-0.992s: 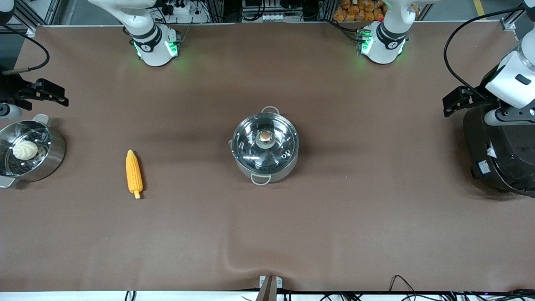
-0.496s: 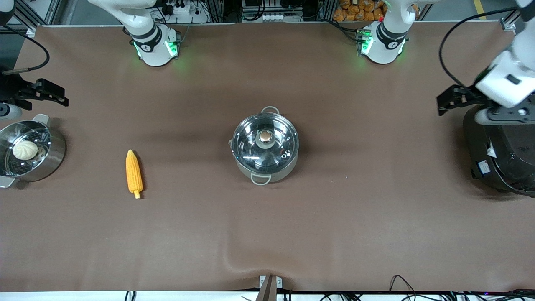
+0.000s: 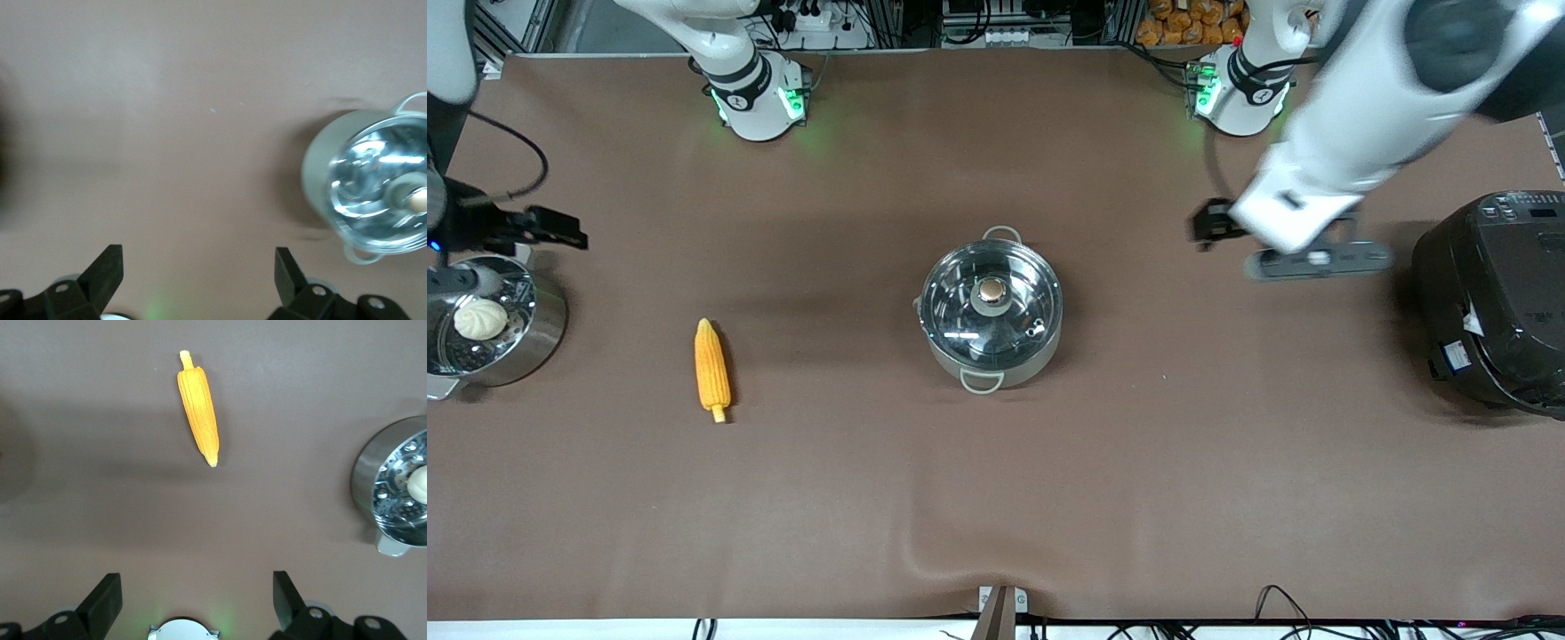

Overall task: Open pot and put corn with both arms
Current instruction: 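Grasp the lid knob with the left gripper while the right gripper nears the corn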

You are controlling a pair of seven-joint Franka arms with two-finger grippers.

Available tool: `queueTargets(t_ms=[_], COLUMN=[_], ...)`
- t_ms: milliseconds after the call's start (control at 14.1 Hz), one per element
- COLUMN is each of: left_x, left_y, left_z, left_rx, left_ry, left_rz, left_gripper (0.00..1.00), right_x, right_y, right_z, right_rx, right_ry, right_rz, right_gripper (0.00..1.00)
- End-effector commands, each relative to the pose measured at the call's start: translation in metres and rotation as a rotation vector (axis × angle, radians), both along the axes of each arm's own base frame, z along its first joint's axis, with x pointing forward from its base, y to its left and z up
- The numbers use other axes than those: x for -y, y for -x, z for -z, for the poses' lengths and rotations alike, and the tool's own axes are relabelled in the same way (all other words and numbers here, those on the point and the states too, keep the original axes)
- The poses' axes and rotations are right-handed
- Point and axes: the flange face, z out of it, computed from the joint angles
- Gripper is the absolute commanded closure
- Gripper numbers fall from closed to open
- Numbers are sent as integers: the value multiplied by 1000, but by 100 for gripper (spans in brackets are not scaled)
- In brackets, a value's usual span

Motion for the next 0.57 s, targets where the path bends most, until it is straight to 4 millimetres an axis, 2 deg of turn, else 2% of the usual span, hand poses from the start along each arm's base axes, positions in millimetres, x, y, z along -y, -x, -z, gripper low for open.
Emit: queueTargets(t_ms=[0,213,354,496], left_x=[77,152,189,220], left_y=[4,20,23,34], left_z=[26,74,101,136], left_rx=[2,21,26,10], left_ry=[14,34,56,41], left_rz=[-137,-267,-361,-407], left_gripper=[0,0,0,0], right_x=[-9,-12,-20,-17], right_y=[-29,-40,-49,-55], right_z=[46,87,121,153], right_rx=[-24,-68,-84,-64], right_ry=[-12,-17,-17,-16], right_rz=[-22,-30,-46,-42], right_gripper=[0,0,0,0])
